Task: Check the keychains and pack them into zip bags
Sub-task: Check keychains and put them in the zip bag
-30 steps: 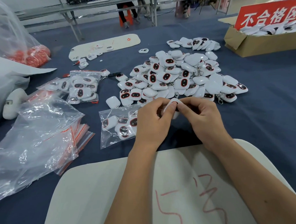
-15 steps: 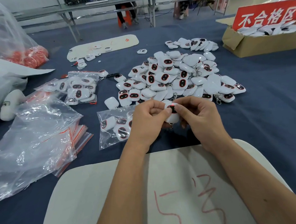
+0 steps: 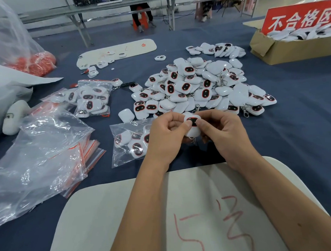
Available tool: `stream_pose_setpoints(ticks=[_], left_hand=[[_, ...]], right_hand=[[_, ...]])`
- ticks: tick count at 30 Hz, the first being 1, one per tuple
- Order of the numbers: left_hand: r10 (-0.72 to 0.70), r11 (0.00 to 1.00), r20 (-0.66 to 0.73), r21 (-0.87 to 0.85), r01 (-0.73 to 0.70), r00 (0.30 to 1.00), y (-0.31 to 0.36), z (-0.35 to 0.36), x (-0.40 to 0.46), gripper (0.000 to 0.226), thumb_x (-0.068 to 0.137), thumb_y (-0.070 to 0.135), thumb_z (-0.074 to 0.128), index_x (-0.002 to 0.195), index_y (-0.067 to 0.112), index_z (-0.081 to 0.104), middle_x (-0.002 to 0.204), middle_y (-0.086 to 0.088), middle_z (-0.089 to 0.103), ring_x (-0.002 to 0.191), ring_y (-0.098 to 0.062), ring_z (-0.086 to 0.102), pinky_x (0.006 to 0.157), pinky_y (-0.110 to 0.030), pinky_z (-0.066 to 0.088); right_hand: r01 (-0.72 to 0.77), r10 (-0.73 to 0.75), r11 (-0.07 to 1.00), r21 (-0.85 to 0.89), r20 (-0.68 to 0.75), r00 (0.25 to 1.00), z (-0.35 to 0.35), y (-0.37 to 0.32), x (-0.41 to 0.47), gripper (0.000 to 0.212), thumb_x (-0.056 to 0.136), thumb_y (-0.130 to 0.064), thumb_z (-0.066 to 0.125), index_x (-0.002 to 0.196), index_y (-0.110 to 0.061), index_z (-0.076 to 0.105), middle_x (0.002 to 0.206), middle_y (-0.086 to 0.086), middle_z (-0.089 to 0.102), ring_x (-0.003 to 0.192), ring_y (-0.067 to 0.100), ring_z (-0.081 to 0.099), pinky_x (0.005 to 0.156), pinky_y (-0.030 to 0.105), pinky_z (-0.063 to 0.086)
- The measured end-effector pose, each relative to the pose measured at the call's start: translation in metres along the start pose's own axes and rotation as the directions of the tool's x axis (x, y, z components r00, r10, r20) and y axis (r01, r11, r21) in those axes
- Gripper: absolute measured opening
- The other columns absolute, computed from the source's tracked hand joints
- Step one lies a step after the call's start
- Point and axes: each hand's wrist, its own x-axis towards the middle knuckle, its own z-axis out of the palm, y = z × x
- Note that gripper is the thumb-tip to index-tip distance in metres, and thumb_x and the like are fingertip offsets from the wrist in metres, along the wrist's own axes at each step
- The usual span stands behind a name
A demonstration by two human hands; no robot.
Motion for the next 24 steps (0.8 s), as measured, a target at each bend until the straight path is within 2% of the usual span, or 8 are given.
stream_pose_setpoints(ticks=[4,7,10,12,14,19,22,24], left_hand=[[0.004,1.000,-0.019,-0.011,-0.004,1.000,0.0007,0.0014,-0.0002,0.008,0.096,0.003,0.069,0.100,-0.004,0.068,0.078,-0.017,0.070,0.072,-0.022,0.069,0.062,-0.033,0.062],[0.057,0.997,-0.034,0.062,-0.055,0.998,-0.0009,0.0022,0.0004,0.009,0.095,0.004,0.070,0.100,-0.002,0.069,0.088,-0.029,0.069,0.078,-0.028,0.065,0.074,-0.048,0.061],[0.112,0.987,-0.054,0.119,-0.105,0.992,-0.0027,0.0053,-0.0006,0.007,0.093,0.006,0.073,0.098,0.001,0.072,0.085,-0.017,0.071,0.079,-0.035,0.064,0.081,-0.057,0.061],[0.112,0.986,-0.041,0.131,-0.105,0.993,-0.0022,0.0057,-0.0014,0.007,0.093,0.007,0.074,0.099,0.003,0.073,0.088,-0.018,0.072,0.087,-0.044,0.067,0.081,-0.060,0.060],[0.110,0.986,-0.024,0.130,-0.106,0.994,-0.0029,0.0028,-0.0007,0.008,0.094,0.008,0.074,0.100,0.003,0.073,0.091,-0.020,0.074,0.090,-0.043,0.070,0.081,-0.057,0.061],[0.112,0.984,-0.001,0.141,-0.111,0.994,-0.0027,-0.0004,-0.0004,0.007,0.094,0.008,0.073,0.100,0.004,0.072,0.085,-0.017,0.072,0.075,-0.025,0.067,0.073,-0.045,0.064],[0.138,0.981,-0.026,0.144,-0.132,0.990,-0.0020,0.0008,0.0003,0.006,0.093,0.008,0.074,0.099,0.006,0.073,0.086,-0.010,0.072,0.077,-0.020,0.066,0.074,-0.040,0.060],[0.145,0.982,-0.060,0.127,-0.137,0.988,-0.0020,0.0018,0.0005,0.006,0.093,0.009,0.075,0.098,0.006,0.073,0.084,-0.009,0.072,0.076,-0.017,0.065,0.071,-0.033,0.058]], right_hand=[[-0.012,0.011,1.000,0.008,0.011,1.000,0.0004,-0.0005,-0.0011,0.014,0.102,-0.017,0.067,0.100,-0.025,0.079,0.078,-0.002,0.075,0.060,0.012,0.061,0.057,0.024,0.054],[-0.016,0.016,0.999,-0.029,0.021,1.000,0.0008,-0.0005,-0.0019,0.015,0.101,-0.019,0.068,0.096,-0.028,0.079,0.071,-0.002,0.072,0.056,0.013,0.059,0.055,0.023,0.053],[-0.013,0.012,0.998,-0.068,-0.012,1.000,-0.0004,0.0001,-0.0004,0.016,0.101,-0.014,0.068,0.095,-0.025,0.078,0.068,0.000,0.070,0.054,0.011,0.057,0.051,0.023,0.051],[-0.021,0.020,0.997,-0.070,-0.016,1.000,-0.0006,-0.0001,-0.0001,0.016,0.101,-0.013,0.068,0.095,-0.024,0.078,0.071,0.006,0.071,0.054,0.011,0.058,0.051,0.024,0.052],[-0.024,0.024,0.998,-0.055,0.003,1.000,-0.0005,0.0003,-0.0008,0.015,0.101,-0.014,0.067,0.095,-0.024,0.078,0.072,0.005,0.071,0.056,0.012,0.059,0.052,0.026,0.053],[-0.018,0.019,0.997,-0.078,0.012,1.000,0.0000,0.0023,-0.0003,0.018,0.099,-0.019,0.067,0.093,-0.032,0.077,0.065,-0.009,0.068,0.056,0.007,0.059,0.052,0.022,0.051],[-0.039,0.040,0.999,-0.023,0.029,0.999,0.0006,0.0026,0.0002,0.010,0.096,-0.026,0.068,0.102,-0.030,0.076,0.077,-0.008,0.072,0.063,0.006,0.061,0.058,0.024,0.052],[-0.051,0.052,0.999,-0.019,0.062,0.997,0.0006,0.0028,0.0011,0.014,0.094,-0.026,0.071,0.107,-0.029,0.074,0.090,-0.006,0.076,0.073,0.006,0.066,0.067,0.026,0.054]])
